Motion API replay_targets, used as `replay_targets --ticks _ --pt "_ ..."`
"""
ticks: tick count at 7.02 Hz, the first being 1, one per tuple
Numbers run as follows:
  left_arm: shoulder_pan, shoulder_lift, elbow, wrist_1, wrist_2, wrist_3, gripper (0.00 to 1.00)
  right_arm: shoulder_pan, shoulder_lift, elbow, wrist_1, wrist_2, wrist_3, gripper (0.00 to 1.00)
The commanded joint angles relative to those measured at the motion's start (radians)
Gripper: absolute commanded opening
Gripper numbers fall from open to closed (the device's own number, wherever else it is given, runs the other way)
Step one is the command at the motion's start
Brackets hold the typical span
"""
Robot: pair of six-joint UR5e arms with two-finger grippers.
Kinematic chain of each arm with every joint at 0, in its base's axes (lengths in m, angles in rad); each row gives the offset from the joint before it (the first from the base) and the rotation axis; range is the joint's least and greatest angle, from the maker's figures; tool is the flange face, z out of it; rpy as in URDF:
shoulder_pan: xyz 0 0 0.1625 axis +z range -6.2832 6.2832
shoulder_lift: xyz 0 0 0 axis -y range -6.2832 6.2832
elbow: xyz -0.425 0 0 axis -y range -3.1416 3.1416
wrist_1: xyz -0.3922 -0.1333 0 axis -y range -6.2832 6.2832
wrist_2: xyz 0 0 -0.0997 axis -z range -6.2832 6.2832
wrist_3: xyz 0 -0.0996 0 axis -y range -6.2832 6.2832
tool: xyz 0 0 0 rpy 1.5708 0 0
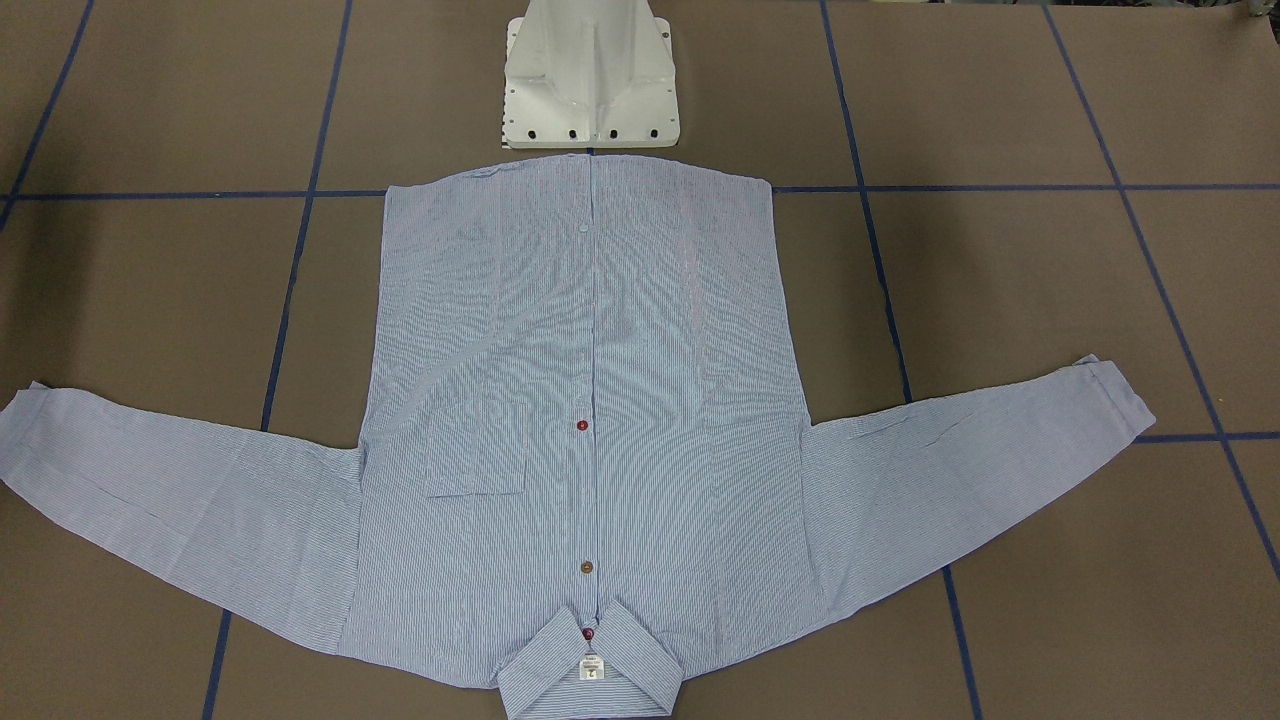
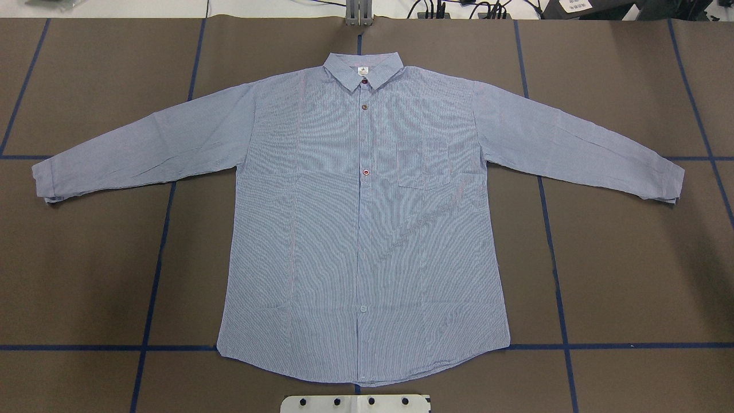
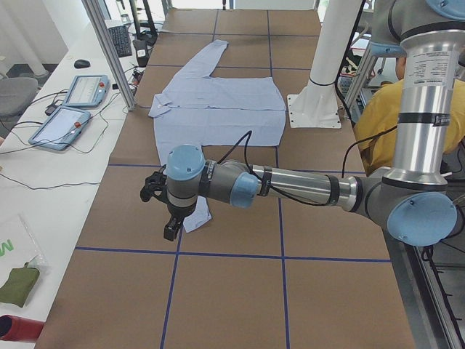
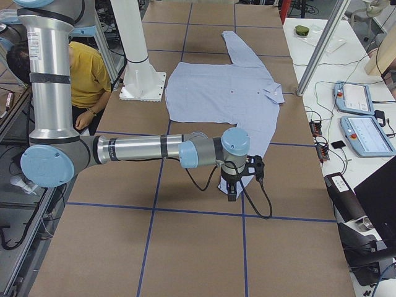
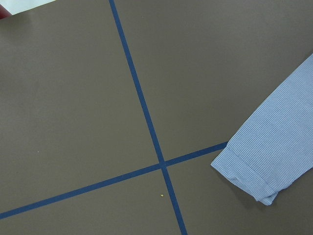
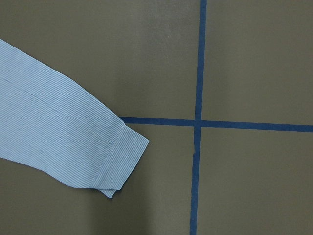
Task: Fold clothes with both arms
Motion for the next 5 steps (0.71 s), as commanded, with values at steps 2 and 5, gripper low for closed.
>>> replay_targets --ticks 2,5 --pt "-0.004 0.044 -0.050 -0.003 -0.008 0.003 1.00 -0.003 -0.009 0.017 0.010 0.008 0.003 1.00" --pt "-0.002 0.080 -0.090 -0.005 -0.004 -0.003 1.00 -0.028 -0.013 0.009 0.039 0.029 -0.001 1.00"
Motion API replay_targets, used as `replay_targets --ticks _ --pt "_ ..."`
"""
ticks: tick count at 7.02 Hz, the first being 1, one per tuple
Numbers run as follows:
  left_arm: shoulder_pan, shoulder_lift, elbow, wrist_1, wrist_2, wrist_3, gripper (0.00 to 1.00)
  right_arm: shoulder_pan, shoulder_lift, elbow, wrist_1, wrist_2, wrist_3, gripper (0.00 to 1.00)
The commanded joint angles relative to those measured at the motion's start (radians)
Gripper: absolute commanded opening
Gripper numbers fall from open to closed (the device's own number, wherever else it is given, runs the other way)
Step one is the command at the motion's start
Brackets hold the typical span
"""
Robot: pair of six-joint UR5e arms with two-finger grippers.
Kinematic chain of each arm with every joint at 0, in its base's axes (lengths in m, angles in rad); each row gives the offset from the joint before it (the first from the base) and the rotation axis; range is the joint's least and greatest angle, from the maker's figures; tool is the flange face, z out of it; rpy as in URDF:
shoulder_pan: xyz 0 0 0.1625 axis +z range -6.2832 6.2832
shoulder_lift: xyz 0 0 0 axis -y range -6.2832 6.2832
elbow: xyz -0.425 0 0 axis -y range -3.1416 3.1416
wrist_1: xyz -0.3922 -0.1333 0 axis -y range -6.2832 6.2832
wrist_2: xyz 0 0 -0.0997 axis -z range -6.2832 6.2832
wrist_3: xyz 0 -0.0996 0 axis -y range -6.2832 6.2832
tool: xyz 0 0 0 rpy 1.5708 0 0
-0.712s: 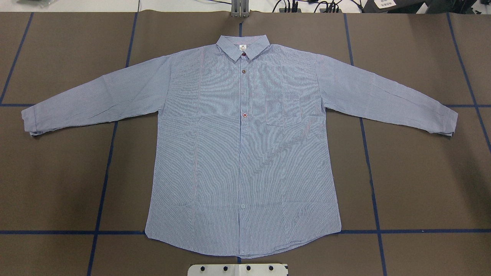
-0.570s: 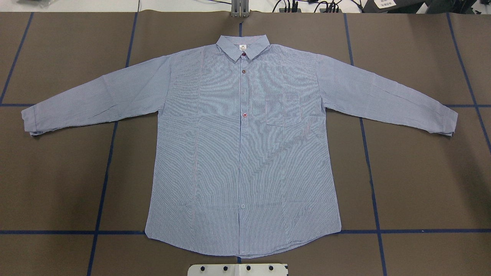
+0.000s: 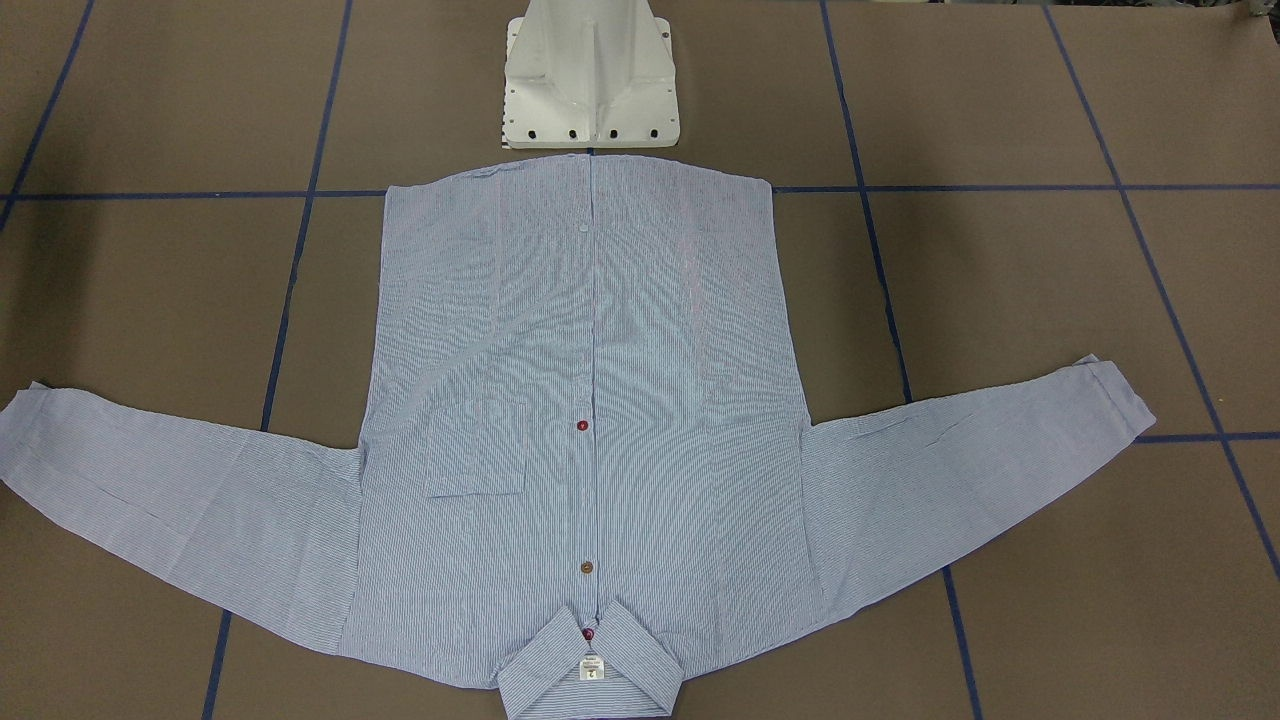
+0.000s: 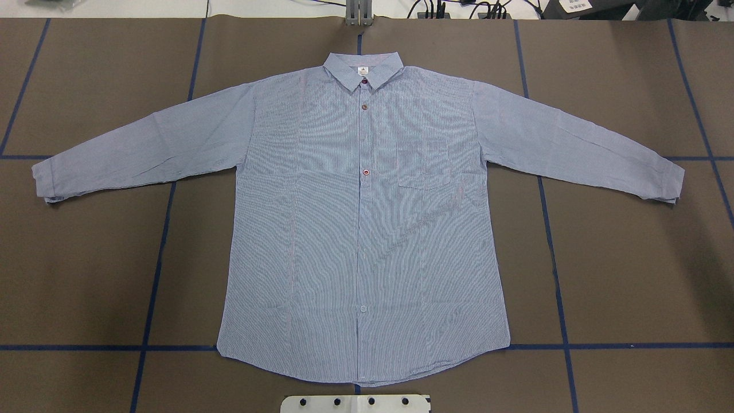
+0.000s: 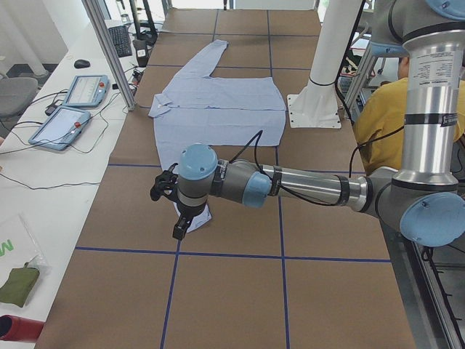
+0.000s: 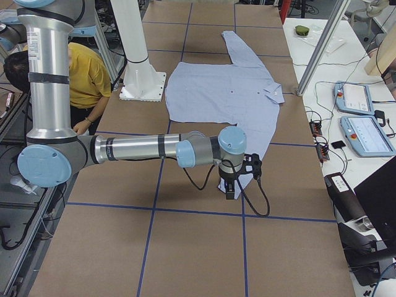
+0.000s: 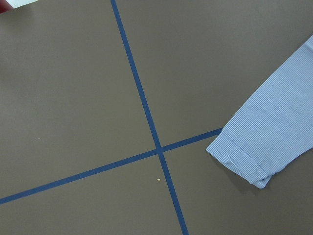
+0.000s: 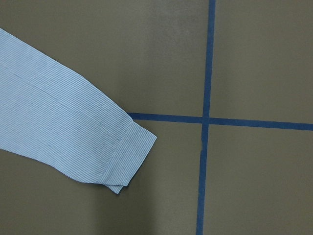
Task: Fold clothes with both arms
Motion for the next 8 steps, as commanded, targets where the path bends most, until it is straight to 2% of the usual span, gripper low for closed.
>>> replay_targets --ticks 1,2,3,4,5,6,8 --pt "0.004 0.011 -0.007 -0.003 -0.001 -0.009 1.00 -0.021 -0.003 -0.009 0.050 0.018 0.003 1.00" --pt "0.004 0.009 -0.016 -0.003 0.000 -0.012 1.00 -0.029 -0.003 -0.001 0.069 0.072 0.081 1.00" --pt "0.009 0.006 -0.010 -0.018 0.002 -0.007 1.00 -0.069 -0.013 0.000 0.116 0.078 0.148 1.00" --pt "0.013 0.010 -0.007 -0.083 -0.003 -0.010 1.00 -0.104 -0.026 -0.015 0.160 0.063 0.251 1.00" --pt "0.013 0.021 -0.007 -0.092 -0.004 -0.010 1.00 -0.144 -0.024 -0.017 0.203 0.022 0.372 0.99" --pt "0.013 0.021 -0.001 -0.090 -0.004 -0.013 1.00 -0.217 -0.024 -0.020 0.275 -0.044 0.596 0.98" --pt "0.013 0.021 0.000 -0.092 -0.006 -0.023 1.00 -0.274 -0.026 -0.071 0.436 -0.075 0.878 0.97"
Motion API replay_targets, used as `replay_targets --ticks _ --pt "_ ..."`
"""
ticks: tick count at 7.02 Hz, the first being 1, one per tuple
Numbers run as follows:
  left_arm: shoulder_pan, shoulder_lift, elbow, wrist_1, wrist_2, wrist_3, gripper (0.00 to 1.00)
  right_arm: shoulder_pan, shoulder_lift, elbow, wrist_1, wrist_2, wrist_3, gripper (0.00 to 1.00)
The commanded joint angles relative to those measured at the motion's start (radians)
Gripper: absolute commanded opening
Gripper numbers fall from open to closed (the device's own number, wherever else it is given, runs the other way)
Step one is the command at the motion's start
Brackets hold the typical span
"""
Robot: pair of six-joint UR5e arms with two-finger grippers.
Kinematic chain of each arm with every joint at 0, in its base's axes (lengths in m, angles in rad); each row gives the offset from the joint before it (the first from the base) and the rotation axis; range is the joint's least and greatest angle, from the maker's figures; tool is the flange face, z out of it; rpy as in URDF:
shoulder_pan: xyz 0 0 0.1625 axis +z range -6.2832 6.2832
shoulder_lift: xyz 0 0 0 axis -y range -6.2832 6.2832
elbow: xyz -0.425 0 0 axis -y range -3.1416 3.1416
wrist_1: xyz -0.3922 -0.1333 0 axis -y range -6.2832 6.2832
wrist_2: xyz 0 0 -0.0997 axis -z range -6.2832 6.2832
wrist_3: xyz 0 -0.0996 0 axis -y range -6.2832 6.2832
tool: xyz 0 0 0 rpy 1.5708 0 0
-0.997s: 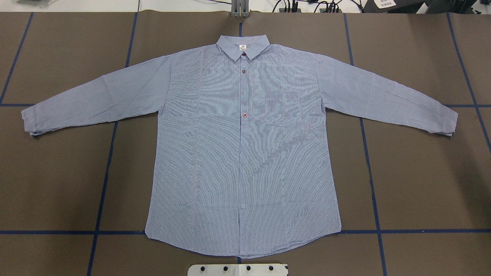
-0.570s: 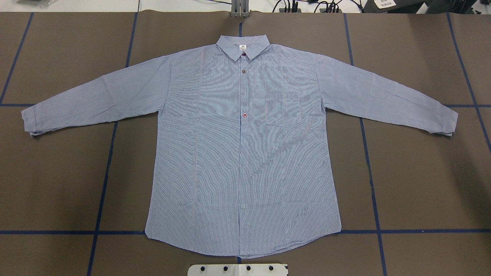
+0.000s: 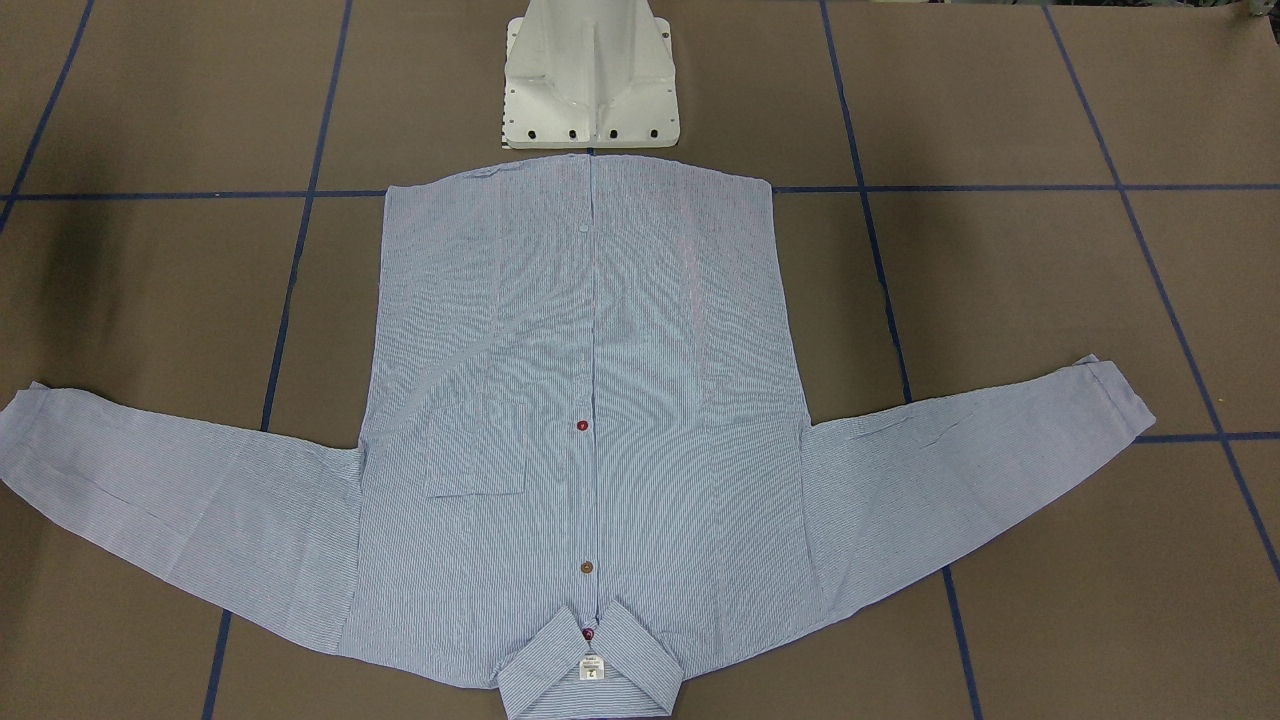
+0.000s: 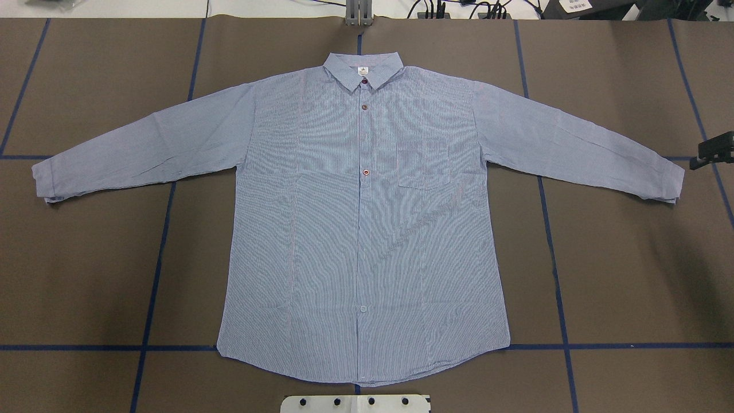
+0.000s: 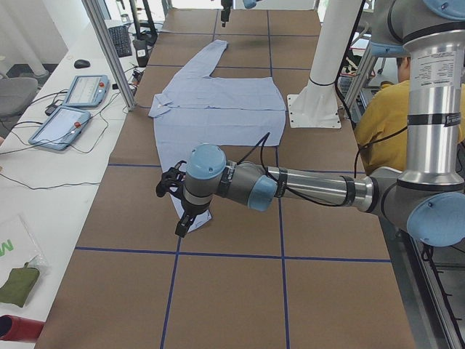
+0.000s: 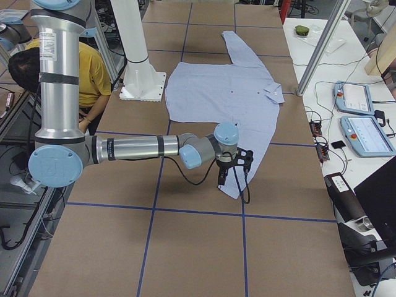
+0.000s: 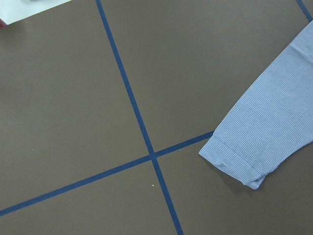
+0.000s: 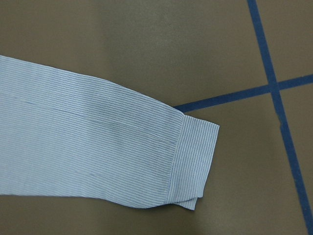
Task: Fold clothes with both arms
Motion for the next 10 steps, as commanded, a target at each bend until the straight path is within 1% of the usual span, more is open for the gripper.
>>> replay_targets --ticks 1,2,3,4,5,9,10 --pt "0.000 0.001 0.001 -0.004 -0.001 -0.003 1.00 -0.044 -0.008 -0.107 0.230 -0.019 0.257 0.96" --pt "-0.001 0.001 0.000 -0.006 -0.001 -0.003 1.00 -0.063 -0.001 -0.171 0.312 -0.021 0.293 0.92" --pt "-0.001 0.001 -0.006 -0.004 -0.001 -0.005 1.00 -0.067 0.005 -0.192 0.321 -0.024 0.298 0.92" --pt "-0.001 0.002 -0.008 -0.004 -0.001 -0.003 1.00 -0.089 0.007 -0.192 0.322 -0.039 0.348 0.90" --pt "-0.001 0.001 -0.005 -0.004 -0.001 -0.005 1.00 -0.119 0.008 -0.210 0.324 -0.091 0.355 0.89" --pt "-0.001 0.002 -0.006 -0.006 -0.001 -0.003 1.00 -0.132 0.012 -0.227 0.328 -0.097 0.356 0.83" --pt "-0.001 0.002 -0.002 -0.006 -0.001 -0.002 1.00 -0.135 0.028 -0.249 0.330 -0.096 0.356 0.80"
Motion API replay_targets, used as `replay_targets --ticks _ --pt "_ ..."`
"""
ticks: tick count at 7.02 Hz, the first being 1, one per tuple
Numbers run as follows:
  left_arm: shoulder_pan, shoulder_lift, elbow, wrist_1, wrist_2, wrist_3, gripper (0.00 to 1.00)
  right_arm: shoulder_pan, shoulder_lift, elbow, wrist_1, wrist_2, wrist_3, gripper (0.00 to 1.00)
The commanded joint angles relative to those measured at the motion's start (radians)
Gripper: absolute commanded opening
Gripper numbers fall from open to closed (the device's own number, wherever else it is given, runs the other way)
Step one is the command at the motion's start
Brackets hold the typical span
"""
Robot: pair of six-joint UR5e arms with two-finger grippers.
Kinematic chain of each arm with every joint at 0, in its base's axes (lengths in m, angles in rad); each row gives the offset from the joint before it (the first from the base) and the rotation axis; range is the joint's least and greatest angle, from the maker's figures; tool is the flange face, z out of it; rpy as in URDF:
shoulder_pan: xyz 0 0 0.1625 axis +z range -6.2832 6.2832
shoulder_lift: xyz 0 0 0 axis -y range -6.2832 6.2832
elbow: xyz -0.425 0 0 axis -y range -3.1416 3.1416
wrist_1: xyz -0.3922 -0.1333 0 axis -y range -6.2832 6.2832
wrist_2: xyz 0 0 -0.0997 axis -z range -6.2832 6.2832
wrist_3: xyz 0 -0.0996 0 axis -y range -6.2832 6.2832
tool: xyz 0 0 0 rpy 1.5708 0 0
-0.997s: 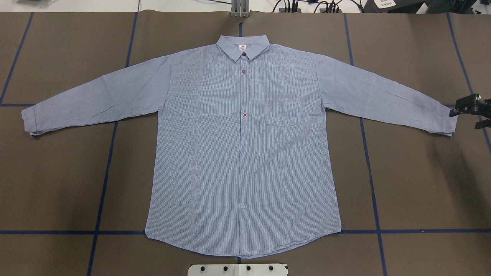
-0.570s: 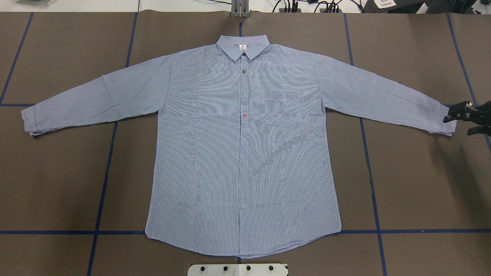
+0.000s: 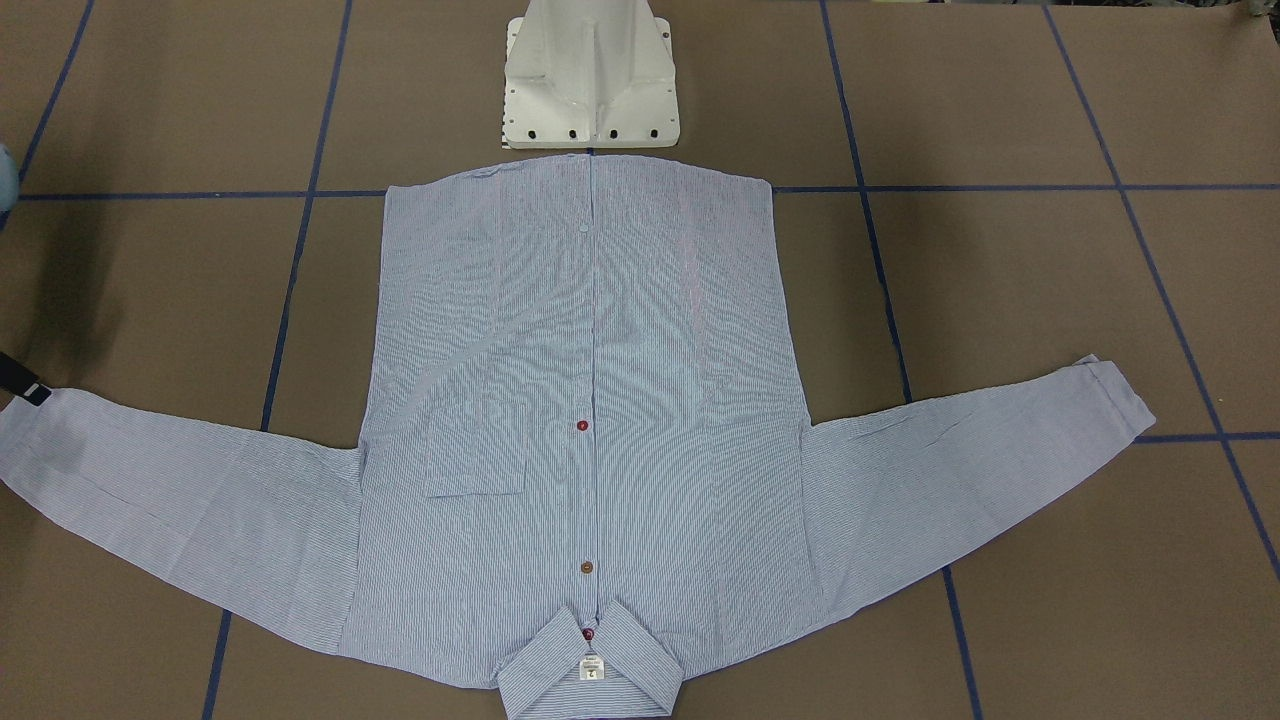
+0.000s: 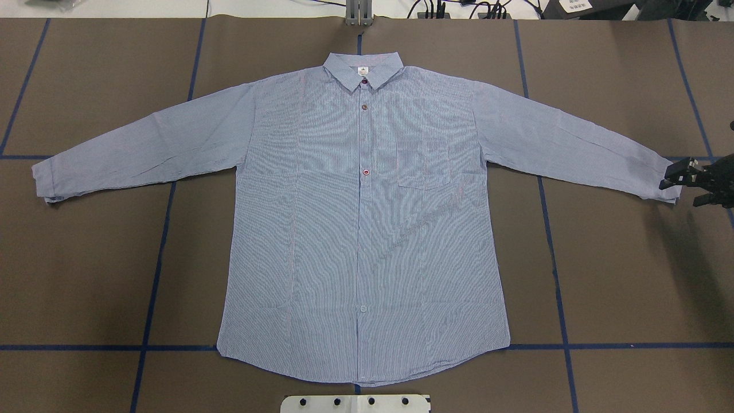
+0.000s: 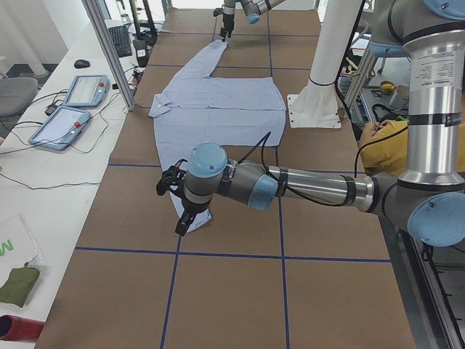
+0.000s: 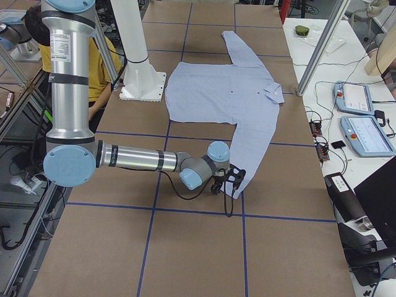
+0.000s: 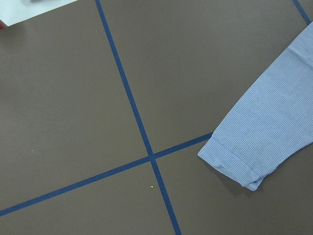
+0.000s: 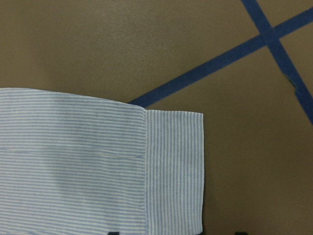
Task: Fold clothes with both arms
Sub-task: 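Lower the right gripper to the cuff of the sleeve nearest it and grasp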
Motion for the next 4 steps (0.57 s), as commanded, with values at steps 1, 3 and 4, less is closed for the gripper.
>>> replay_targets --ticks 1,3,4 --pt "0.000 -0.001 0.005 -0.002 0.000 0.001 1.00 -0.003 0.028 -0.037 0.001 -0.001 0.000 0.80" --pt "0.000 0.000 -0.003 -0.002 0.000 0.003 1.00 -0.005 0.044 -0.060 0.002 0.001 0.000 0.77" --pt "0.000 0.000 -0.006 -0.002 0.000 0.001 1.00 -0.005 0.044 -0.062 0.002 0.001 0.002 0.58"
